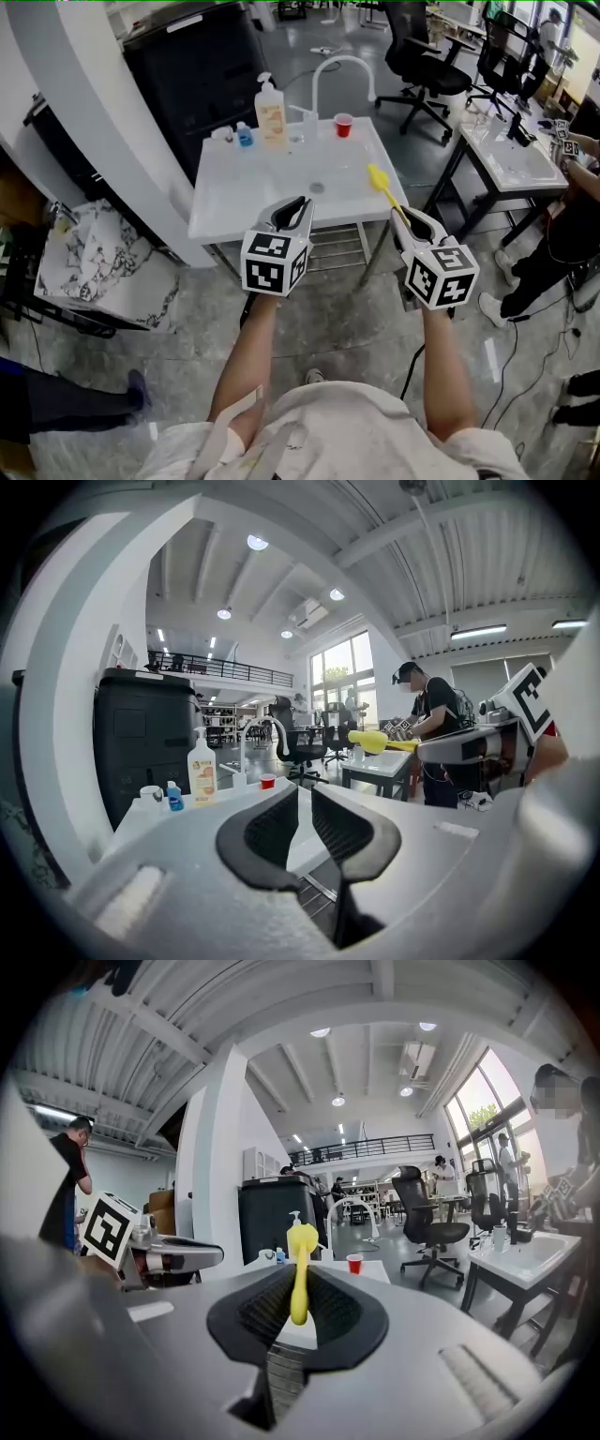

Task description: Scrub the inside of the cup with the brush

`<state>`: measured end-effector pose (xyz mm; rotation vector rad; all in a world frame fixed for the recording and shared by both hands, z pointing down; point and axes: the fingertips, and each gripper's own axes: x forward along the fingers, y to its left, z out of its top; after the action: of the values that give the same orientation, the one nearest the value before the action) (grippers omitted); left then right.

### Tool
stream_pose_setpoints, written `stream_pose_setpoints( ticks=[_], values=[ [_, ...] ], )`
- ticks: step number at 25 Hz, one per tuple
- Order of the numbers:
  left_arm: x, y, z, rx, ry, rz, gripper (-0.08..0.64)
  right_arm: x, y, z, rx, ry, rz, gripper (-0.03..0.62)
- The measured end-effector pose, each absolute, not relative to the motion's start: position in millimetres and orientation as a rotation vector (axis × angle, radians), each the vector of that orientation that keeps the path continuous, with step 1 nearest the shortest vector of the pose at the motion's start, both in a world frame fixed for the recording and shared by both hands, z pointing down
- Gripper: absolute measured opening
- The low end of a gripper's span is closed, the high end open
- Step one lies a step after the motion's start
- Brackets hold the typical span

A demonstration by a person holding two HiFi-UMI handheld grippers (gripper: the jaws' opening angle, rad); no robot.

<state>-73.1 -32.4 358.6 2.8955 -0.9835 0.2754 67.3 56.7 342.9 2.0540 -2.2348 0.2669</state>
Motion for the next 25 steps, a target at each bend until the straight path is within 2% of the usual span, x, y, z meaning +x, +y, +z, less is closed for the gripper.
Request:
stream_pose_setpoints(
  ticks=[15,25],
  values=[
    [-68.1,-72.1,370.0,2.904,-0.916,0.254,0.155,58.6,19.8,345.5,2.07,-2.208,0.251,0.037],
    [-30.4,-108.0,375.2,2.896,-0.924,0.236,0.232,95.6,-18.1,353.8,2.057,-2.233,0.255,0.037]
  ],
)
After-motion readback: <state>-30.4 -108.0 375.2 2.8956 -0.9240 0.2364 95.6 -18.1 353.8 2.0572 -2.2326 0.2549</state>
